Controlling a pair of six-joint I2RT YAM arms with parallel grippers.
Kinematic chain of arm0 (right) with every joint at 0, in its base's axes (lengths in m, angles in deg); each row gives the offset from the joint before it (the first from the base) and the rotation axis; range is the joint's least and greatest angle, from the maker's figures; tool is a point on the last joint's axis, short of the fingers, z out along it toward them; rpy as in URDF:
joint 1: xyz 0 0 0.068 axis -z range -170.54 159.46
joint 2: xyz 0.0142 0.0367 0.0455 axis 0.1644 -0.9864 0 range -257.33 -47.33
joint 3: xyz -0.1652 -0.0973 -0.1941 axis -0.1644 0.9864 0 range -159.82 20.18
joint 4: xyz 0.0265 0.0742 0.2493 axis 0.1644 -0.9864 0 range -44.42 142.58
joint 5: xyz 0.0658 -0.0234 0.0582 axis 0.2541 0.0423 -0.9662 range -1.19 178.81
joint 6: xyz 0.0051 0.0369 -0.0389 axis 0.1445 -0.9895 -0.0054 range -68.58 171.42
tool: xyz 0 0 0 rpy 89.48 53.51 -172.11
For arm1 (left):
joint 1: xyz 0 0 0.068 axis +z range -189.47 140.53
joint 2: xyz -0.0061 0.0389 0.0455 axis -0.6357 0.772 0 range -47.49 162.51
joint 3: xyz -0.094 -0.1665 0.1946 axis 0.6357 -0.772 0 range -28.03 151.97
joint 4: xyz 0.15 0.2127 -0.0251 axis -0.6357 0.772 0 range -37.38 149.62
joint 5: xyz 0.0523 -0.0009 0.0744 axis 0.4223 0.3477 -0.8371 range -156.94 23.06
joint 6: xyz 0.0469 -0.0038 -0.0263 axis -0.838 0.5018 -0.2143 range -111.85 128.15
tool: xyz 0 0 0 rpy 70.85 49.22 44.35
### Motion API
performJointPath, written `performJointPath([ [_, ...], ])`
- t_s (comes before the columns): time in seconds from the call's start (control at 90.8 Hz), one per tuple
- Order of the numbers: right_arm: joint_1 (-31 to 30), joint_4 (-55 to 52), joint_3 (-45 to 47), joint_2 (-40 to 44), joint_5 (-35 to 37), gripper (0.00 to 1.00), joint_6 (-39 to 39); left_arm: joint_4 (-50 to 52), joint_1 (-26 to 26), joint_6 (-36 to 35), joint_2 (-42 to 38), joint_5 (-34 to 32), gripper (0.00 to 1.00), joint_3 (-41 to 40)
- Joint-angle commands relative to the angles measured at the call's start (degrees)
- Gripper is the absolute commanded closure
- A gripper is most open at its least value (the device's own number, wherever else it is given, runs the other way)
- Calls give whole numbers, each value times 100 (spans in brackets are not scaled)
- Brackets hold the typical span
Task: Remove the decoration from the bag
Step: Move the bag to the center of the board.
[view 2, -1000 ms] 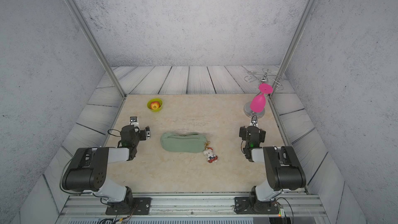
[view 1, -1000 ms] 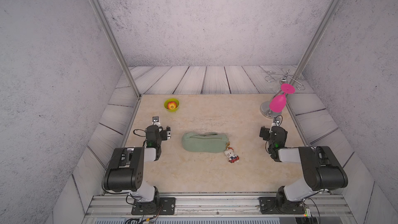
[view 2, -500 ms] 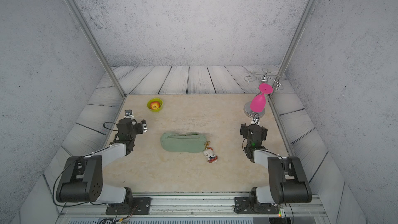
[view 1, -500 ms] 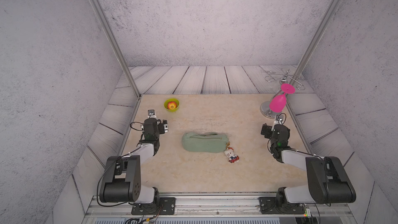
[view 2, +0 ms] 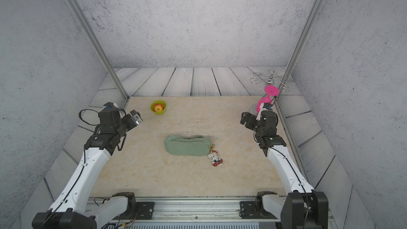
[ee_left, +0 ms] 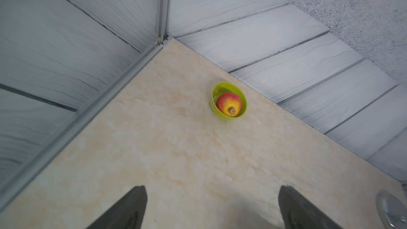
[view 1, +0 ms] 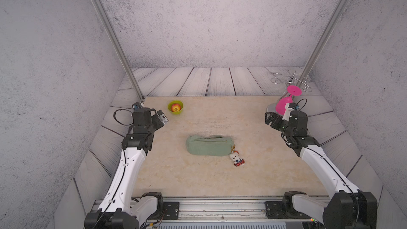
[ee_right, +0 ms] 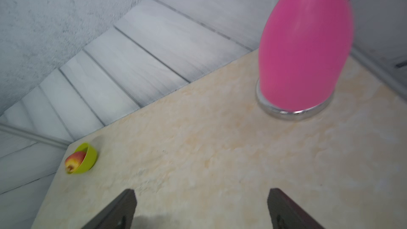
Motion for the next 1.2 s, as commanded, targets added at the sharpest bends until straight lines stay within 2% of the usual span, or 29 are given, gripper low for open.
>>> performJointPath([
  [0.0,-38,-610,279,269,-1360,5,-463,1259,-466,912,-162,585,1,206],
  [0.176,-110,-599,850,652,-1822,7,-614,1438,-1543,2405,-381,597,2,86],
  [0.33,-319,-543,1195,834,-1876,7,-684,1341,-2482,3789,-465,303,3,-75],
  [0.462,-495,-419,1371,847,-1967,8,-727,1256,-3328,4535,-242,-63,3,16],
  [0.605,-690,-303,1440,812,-2044,8,-714,860,-3949,5106,320,-234,2,81],
  [0.793,-818,-250,1386,694,-2166,9,-649,159,-4298,5618,1209,-87,2,214],
  [1.189,-1319,-54,1229,144,-2260,12,-451,-698,-4450,6292,2294,55,3,461],
])
